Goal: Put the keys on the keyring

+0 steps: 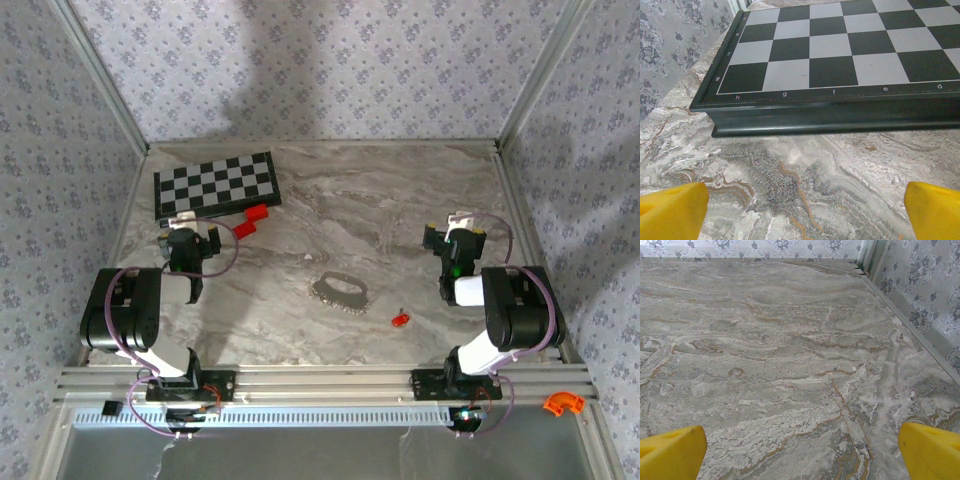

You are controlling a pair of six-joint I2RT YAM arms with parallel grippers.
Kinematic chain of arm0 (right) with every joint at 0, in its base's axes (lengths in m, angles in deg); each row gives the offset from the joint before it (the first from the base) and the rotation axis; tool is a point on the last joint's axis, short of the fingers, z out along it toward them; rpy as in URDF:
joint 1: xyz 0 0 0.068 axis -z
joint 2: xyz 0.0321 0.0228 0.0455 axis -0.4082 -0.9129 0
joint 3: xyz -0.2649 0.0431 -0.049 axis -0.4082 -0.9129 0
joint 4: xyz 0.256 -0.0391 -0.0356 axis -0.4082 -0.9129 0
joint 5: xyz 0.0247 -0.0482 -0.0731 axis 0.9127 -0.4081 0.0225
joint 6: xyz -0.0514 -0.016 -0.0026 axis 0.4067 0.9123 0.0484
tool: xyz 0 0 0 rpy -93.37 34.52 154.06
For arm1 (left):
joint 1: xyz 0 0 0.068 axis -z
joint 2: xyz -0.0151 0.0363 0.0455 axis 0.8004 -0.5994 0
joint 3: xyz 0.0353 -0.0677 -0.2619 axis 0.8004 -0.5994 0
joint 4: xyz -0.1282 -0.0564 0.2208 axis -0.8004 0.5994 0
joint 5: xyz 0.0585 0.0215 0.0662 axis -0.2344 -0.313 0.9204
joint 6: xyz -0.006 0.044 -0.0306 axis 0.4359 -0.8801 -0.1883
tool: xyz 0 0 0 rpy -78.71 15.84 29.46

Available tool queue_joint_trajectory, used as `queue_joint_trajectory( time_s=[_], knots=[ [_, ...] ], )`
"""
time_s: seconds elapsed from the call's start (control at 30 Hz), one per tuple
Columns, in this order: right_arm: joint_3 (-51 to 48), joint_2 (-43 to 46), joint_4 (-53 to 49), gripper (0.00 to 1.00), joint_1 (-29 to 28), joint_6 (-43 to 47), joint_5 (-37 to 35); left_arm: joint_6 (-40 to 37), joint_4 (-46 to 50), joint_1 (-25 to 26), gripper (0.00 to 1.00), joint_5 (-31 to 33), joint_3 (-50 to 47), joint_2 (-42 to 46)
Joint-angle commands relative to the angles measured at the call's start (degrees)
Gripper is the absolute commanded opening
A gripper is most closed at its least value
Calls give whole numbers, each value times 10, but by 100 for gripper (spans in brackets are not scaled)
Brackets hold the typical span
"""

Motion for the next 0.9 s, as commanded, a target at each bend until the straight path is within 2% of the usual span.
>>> queue_joint_trajectory(
  time_s=[0.0,0.87],
  knots=[
    [2,1,8,100,-3,-8,-9,7,-24,-2,100,-6,4,3],
    [3,2,6,100,-1,-10,-4,7,-23,-1,100,-6,4,3]
  ],
)
